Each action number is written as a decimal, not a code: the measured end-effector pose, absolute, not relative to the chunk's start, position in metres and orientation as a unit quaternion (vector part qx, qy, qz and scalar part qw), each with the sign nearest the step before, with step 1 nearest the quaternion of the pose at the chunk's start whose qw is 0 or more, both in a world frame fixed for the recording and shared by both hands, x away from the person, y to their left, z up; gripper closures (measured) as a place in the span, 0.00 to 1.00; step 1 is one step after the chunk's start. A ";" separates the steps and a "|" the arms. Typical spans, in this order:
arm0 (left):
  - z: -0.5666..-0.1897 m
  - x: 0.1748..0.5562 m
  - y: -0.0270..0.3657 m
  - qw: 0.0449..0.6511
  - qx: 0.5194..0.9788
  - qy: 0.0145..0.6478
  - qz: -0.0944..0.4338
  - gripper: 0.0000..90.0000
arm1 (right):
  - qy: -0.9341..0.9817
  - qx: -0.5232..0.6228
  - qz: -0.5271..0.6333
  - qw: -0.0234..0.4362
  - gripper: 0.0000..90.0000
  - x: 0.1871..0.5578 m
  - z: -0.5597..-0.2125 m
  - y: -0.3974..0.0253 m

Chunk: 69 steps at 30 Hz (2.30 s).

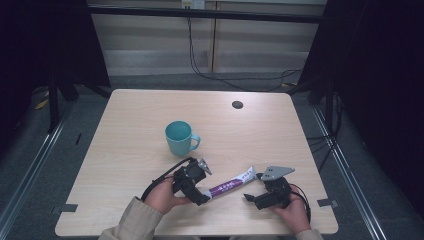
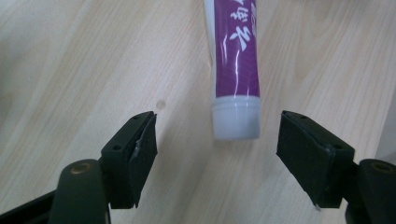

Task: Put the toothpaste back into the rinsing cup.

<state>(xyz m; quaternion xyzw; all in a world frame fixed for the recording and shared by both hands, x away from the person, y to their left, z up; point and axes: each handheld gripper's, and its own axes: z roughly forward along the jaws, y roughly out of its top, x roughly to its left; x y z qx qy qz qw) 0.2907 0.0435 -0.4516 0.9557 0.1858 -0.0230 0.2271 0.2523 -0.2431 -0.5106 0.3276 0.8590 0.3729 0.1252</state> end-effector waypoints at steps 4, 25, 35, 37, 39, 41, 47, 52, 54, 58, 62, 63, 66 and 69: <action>-0.451 0.295 0.033 0.218 0.959 0.178 -0.023 0.32 | 0.859 0.328 0.373 0.125 0.11 0.252 -0.511 -0.243; -0.454 0.309 -0.007 0.191 0.967 0.167 -0.031 0.33 | 0.859 0.328 0.373 0.125 0.11 0.252 -0.511 -0.243; -0.455 0.315 -0.017 0.171 0.972 0.161 -0.033 0.36 | 0.859 0.328 0.373 0.125 0.11 0.252 -0.511 -0.243; -0.455 0.316 -0.018 0.169 0.972 0.160 -0.031 0.36 | 0.859 0.328 0.373 0.125 0.11 0.252 -0.511 -0.243; -0.455 0.317 -0.019 0.170 0.972 0.160 -0.032 0.36 | 0.859 0.328 0.373 0.125 0.11 0.252 -0.511 -0.243; -0.455 0.318 -0.021 0.169 0.971 0.164 -0.034 0.37 | 0.859 0.328 0.373 0.125 0.11 0.252 -0.511 -0.243; -0.459 0.317 -0.030 0.162 0.973 0.159 -0.033 0.39 | 0.859 0.328 0.373 0.125 0.11 0.252 -0.511 -0.243; -0.460 0.317 -0.036 0.154 0.976 0.151 -0.033 0.39 | 0.859 0.327 0.372 0.125 0.11 0.252 -0.511 -0.243; -0.460 0.317 -0.038 0.153 0.976 0.153 -0.034 0.40 | 0.859 0.327 0.372 0.125 0.11 0.252 -0.511 -0.243; -0.459 0.318 -0.041 0.149 0.977 0.152 -0.033 0.40 | 0.860 0.327 0.373 0.125 0.11 0.252 -0.511 -0.243; -0.459 0.319 -0.044 0.145 0.978 0.147 -0.033 0.41 | 0.860 0.327 0.373 0.125 0.11 0.252 -0.511 -0.243; -0.459 0.320 -0.045 0.143 0.978 0.148 -0.035 0.42 | 0.860 0.327 0.372 0.125 0.11 0.252 -0.511 -0.243; -0.459 0.321 -0.046 0.145 0.977 0.151 -0.034 0.42 | 0.860 0.327 0.373 0.125 0.11 0.252 -0.511 -0.243; -0.460 0.322 -0.048 0.144 0.978 0.148 -0.035 0.43 | 0.860 0.326 0.373 0.125 0.11 0.252 -0.511 -0.243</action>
